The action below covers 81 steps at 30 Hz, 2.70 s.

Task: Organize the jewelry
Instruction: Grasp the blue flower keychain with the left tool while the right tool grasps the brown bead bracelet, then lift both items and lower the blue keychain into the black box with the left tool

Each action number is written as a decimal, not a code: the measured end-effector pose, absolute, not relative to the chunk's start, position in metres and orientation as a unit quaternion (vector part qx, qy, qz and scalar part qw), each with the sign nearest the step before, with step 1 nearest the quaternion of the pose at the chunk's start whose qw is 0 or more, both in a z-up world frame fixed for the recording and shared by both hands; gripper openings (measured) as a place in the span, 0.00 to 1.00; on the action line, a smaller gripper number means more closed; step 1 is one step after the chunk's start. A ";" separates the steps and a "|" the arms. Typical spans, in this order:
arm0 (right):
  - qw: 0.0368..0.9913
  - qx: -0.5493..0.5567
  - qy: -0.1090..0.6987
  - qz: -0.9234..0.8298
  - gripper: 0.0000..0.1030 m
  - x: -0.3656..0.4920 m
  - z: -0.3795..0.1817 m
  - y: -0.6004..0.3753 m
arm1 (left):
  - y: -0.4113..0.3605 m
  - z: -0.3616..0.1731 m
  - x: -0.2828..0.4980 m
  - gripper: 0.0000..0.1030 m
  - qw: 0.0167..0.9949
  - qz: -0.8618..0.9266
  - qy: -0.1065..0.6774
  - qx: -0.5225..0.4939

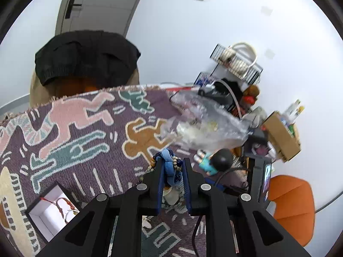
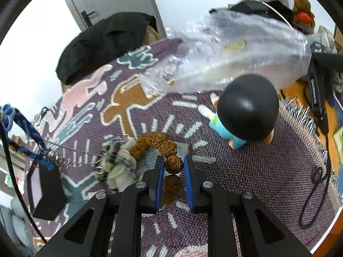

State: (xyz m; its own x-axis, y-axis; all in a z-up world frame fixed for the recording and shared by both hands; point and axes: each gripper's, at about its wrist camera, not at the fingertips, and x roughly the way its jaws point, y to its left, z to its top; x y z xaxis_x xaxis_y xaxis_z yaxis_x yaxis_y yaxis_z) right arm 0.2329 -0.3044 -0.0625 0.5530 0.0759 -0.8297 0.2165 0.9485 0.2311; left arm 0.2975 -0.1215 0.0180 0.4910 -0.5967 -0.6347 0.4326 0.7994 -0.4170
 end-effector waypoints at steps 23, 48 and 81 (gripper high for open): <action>0.918 0.134 0.372 0.018 0.18 0.197 0.049 -0.288 | -0.076 0.115 0.262 0.16 0.897 -0.293 0.314 -0.103; 0.928 0.099 0.354 0.060 0.18 0.205 0.125 -0.237 | -0.015 0.212 0.242 0.16 0.939 -0.219 0.255 -0.076; 0.925 0.068 0.352 0.124 0.18 0.213 0.149 -0.169 | 0.015 0.151 0.250 0.17 0.924 -0.189 0.327 -0.065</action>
State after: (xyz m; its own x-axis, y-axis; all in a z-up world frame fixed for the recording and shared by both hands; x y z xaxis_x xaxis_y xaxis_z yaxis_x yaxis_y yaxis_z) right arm 0.2134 -0.1688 0.1487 0.7211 0.2780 -0.6346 -0.1821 0.9598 0.2136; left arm 0.2497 0.0147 0.1510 0.7148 -0.3915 -0.5795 0.3060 0.9202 -0.2442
